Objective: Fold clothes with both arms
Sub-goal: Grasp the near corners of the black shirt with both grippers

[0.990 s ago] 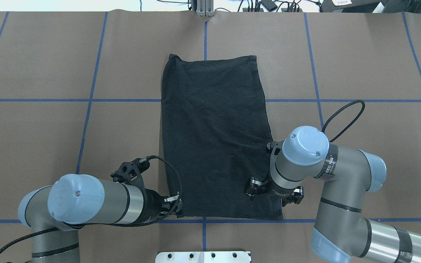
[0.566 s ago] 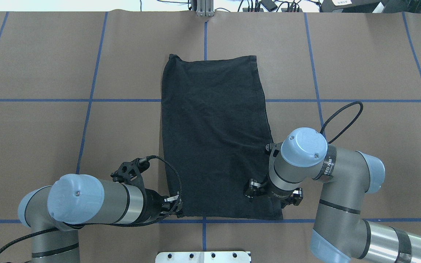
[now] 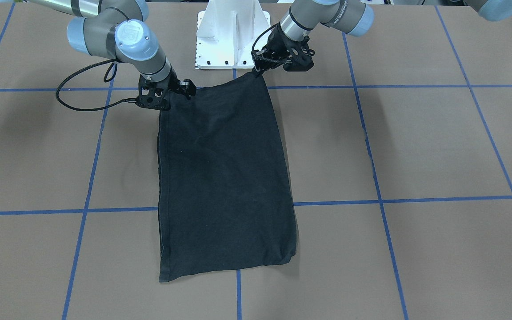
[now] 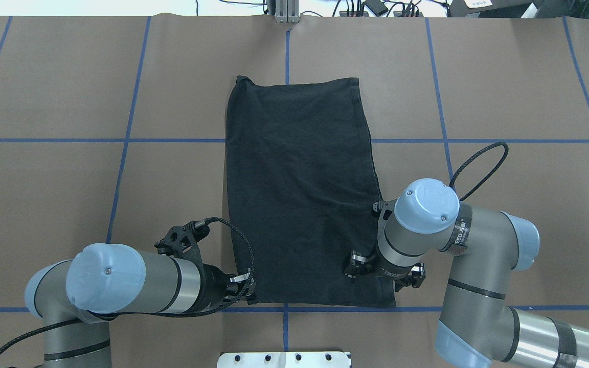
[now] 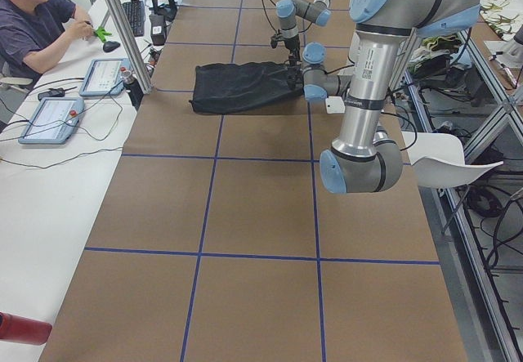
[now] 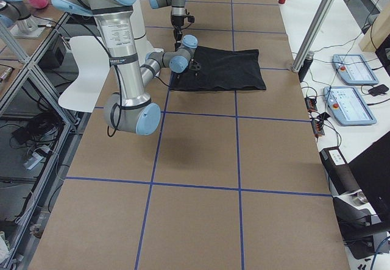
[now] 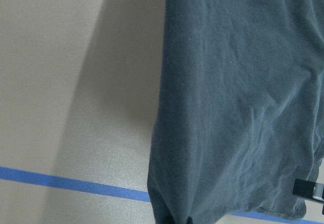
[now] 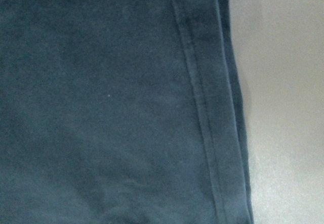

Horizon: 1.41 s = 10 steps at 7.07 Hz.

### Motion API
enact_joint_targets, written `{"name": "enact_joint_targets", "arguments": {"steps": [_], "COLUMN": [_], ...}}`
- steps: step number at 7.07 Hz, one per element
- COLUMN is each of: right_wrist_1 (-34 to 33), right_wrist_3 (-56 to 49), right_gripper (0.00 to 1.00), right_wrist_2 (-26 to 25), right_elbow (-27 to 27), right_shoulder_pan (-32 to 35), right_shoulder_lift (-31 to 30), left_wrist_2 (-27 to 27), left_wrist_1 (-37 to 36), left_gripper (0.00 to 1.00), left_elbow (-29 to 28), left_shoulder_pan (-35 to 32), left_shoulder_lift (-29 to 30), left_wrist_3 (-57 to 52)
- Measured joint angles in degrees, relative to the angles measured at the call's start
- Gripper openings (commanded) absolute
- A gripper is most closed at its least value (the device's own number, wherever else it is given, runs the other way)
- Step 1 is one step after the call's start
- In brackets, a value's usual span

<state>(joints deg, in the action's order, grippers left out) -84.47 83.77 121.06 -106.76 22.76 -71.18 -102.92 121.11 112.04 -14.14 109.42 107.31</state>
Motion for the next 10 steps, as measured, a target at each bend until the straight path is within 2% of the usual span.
{"name": "enact_joint_targets", "arguments": {"steps": [1, 2, 3, 10], "right_wrist_1": [0.01, 0.05, 0.12, 0.36], "right_wrist_3": [-0.06, -0.09, -0.10, -0.19], "right_gripper": [0.97, 0.89, 0.85, 0.87], "right_wrist_2": [0.05, 0.10, 0.12, 0.14], "right_elbow": [0.19, 0.29, 0.36, 0.49], "right_shoulder_pan": [-0.17, -0.32, -0.44, -0.35], "right_shoulder_lift": [0.03, 0.08, 0.12, -0.88], "left_wrist_2": [0.00, 0.02, 0.03, 0.09], "left_wrist_1": [0.02, 0.06, 0.08, 0.09], "left_gripper": [0.00, 0.00, 0.00, 0.00], "left_elbow": [0.01, 0.01, 0.05, 0.29], "left_shoulder_pan": [0.04, 0.07, 0.07, 0.11], "left_shoulder_lift": [0.00, 0.00, 0.00, 0.00], "left_wrist_3": [0.00, 0.00, 0.00, 0.11]}}
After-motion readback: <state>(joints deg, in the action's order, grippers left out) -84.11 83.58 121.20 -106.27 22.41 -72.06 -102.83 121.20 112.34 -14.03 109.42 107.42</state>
